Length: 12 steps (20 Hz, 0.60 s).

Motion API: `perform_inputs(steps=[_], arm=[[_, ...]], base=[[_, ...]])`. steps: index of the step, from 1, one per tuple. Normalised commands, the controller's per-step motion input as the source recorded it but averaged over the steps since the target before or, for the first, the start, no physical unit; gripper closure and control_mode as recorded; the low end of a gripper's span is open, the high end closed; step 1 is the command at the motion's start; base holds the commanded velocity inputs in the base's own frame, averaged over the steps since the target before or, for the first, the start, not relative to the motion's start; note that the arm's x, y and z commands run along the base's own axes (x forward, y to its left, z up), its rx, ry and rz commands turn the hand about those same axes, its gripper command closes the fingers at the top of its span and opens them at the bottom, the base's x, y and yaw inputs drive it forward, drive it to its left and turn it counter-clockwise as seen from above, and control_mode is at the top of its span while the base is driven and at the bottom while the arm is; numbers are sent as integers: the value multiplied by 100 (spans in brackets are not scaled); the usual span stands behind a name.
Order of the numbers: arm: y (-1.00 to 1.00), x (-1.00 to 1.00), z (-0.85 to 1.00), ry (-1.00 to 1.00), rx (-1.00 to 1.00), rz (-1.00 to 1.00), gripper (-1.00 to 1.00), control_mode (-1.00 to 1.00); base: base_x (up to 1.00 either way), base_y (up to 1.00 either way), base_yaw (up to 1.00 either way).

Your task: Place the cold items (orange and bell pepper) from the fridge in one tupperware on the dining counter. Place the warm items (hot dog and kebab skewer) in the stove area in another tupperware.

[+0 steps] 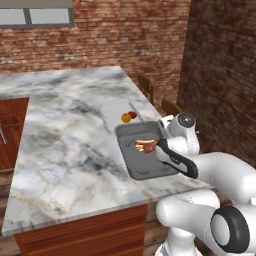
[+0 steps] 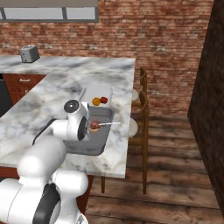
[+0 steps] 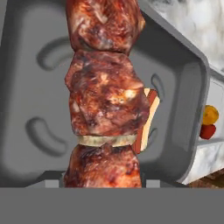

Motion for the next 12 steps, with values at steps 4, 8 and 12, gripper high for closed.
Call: perform_inputs(steps=[4, 8, 12], arm=[[0, 34, -32, 0, -7, 16, 100, -100], [1, 66, -3, 0, -9, 16, 100, -100], [22, 60, -6, 0, -19, 14, 100, -100]], base=[[0, 0, 0], [0, 0, 0], [0, 0, 0]])
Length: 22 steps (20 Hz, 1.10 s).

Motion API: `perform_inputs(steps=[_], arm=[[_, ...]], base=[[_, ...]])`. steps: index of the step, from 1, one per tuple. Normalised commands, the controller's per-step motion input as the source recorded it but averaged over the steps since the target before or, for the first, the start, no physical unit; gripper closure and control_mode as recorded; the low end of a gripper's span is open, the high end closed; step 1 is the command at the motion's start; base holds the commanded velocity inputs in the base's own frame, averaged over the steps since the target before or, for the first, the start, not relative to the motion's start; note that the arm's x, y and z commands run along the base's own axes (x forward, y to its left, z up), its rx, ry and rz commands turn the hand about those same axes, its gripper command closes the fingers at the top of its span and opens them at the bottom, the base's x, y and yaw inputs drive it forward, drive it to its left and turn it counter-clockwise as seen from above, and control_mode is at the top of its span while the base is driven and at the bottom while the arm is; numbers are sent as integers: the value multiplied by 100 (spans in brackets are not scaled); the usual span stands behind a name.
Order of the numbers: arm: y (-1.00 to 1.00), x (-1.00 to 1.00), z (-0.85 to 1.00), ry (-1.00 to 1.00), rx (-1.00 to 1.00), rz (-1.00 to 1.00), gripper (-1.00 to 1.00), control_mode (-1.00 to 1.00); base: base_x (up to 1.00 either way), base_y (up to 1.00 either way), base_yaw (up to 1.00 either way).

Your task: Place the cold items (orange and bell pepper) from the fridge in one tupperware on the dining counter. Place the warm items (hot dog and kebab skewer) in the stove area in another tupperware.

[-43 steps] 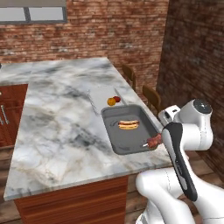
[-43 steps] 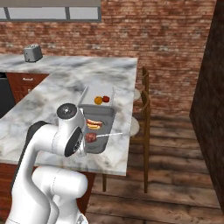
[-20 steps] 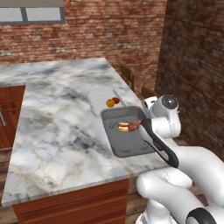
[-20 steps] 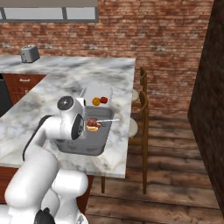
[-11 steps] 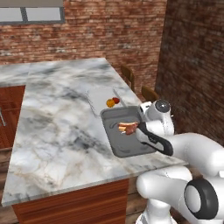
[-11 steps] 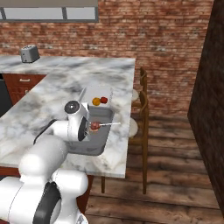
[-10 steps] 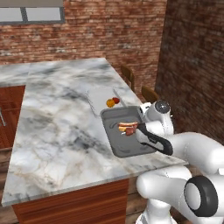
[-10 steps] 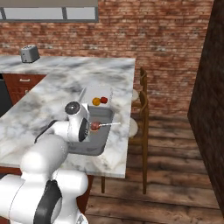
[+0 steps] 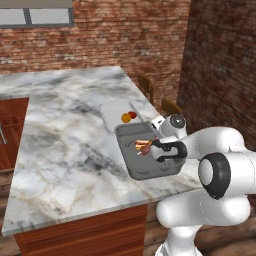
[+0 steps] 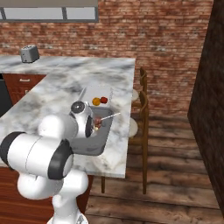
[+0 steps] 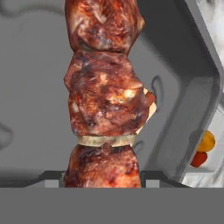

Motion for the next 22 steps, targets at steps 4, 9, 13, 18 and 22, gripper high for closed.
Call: perform_inputs(steps=[4, 9, 13, 18, 22], arm=[[42, 21, -31, 0, -31, 13, 100, -100], [26, 0, -59, 0, -24, 14, 100, -100], [1, 6, -46, 0, -9, 13, 100, -100], [0, 15, -26, 0, 0, 14, 100, -100], [13, -3, -3, -11, -6, 12, -100, -100]], base=[[0, 0, 0], [0, 0, 0], [0, 0, 0], [0, 0, 0], [0, 0, 0]])
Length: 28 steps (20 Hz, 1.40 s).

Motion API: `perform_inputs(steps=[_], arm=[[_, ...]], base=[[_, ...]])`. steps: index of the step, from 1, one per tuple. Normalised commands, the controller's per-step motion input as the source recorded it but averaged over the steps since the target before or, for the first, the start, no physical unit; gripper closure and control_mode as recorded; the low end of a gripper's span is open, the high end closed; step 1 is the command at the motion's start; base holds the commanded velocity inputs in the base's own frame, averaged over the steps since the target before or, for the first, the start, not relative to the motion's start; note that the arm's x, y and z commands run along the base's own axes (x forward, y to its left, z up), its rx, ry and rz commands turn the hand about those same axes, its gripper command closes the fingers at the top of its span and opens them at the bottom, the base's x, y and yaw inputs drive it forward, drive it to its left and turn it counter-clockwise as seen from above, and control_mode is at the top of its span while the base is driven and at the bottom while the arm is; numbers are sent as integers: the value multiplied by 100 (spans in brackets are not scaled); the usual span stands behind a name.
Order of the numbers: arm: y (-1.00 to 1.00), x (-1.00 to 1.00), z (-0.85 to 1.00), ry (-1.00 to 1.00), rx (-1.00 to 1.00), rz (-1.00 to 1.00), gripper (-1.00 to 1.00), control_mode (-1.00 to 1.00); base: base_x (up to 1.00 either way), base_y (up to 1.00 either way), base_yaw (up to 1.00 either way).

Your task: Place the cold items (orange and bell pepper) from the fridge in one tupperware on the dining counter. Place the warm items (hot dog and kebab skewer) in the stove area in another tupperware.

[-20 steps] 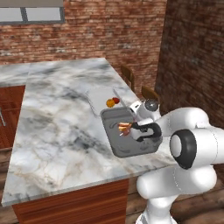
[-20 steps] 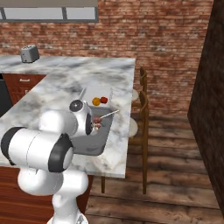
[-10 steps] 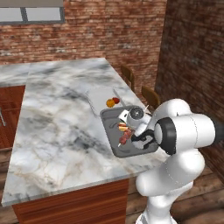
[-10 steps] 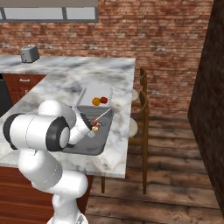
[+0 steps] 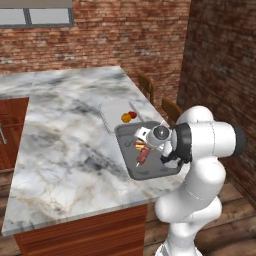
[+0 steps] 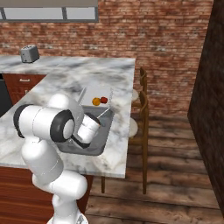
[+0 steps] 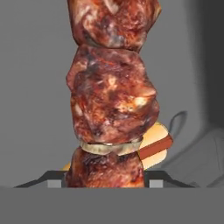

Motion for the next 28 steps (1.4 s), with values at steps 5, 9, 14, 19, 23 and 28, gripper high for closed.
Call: perform_inputs(steps=[5, 9, 14, 19, 23, 28], arm=[[0, -28, 45, -8, -3, 10, -100, -100], [2, -18, 68, 5, -3, 10, -100, -100], [0, -16, 100, 1, 0, 15, -100, -100], [-4, -31, 100, 1, -3, 13, -100, -100], [-5, -24, 100, 0, -6, 15, -100, -100], [0, -12, 100, 0, -1, 10, -100, -100]], base=[[0, 0, 0], [0, 0, 0], [0, 0, 0], [0, 0, 0], [0, 0, 0], [0, 0, 0]])
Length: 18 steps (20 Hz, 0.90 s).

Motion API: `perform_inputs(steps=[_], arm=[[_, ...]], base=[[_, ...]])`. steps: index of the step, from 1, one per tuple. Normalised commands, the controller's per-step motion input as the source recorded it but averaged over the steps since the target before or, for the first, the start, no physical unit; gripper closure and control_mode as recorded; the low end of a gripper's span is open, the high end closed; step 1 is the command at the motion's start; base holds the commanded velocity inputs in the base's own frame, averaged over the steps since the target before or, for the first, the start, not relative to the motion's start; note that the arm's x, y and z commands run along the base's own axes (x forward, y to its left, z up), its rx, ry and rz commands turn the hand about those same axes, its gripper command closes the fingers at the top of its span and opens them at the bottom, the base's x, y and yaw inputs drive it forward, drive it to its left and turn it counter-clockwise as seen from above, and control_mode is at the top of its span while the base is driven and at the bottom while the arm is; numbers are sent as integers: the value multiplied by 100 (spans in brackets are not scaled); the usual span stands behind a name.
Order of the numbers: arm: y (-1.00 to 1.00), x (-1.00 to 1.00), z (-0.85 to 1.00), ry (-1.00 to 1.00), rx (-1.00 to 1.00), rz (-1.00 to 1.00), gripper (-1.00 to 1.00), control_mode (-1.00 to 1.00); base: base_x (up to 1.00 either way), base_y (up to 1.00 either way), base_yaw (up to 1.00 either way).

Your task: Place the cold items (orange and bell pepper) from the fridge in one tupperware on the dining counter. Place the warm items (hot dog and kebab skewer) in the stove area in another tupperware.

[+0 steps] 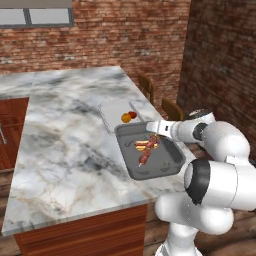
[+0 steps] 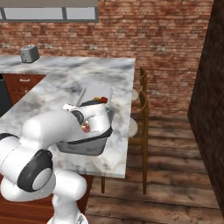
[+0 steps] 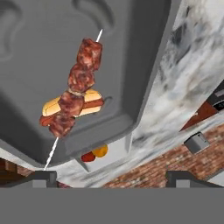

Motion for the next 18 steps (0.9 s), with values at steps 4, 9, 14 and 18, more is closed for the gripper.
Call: perform_inputs(steps=[4, 9, 14, 18], arm=[[0, -77, 100, 0, 0, 1, -100, -100], [0, -99, 100, -1, 20, 0, -100, -100], [0, -91, 100, -5, 39, -9, -100, -100], [0, -92, 100, -3, 48, -13, -100, -100]], base=[[0, 0, 0], [0, 0, 0], [0, 0, 0], [0, 0, 0]])
